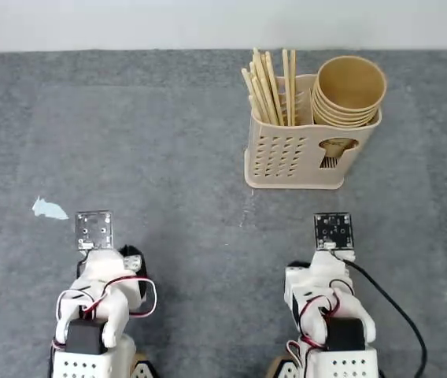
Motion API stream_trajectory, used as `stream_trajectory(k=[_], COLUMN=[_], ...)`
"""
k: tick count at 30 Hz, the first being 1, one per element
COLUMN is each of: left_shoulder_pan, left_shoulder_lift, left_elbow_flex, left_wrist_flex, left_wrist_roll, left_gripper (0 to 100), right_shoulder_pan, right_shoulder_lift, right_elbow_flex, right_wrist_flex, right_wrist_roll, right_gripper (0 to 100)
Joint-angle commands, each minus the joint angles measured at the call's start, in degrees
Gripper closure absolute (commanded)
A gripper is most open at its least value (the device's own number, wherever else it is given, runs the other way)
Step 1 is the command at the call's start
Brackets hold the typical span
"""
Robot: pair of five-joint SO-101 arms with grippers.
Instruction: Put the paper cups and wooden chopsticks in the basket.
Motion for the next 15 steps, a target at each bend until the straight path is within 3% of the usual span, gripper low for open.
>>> stream_trajectory(k=[1,15], left_shoulder_pan=[0.0,-0.1], left_shoulder_lift=[-0.8,-1.0], left_elbow_flex=[-0.5,-0.5], left_wrist_flex=[3.7,5.3], left_wrist_roll=[-0.4,-0.4], left_gripper=[99,99], right_shoulder_pan=[0.7,0.7], right_shoulder_lift=[-0.2,-0.2], right_elbow_flex=[0.9,0.9], right_wrist_flex=[4.2,4.1], right_wrist_roll=[-0.2,-0.2], right_gripper=[99.0,99.0])
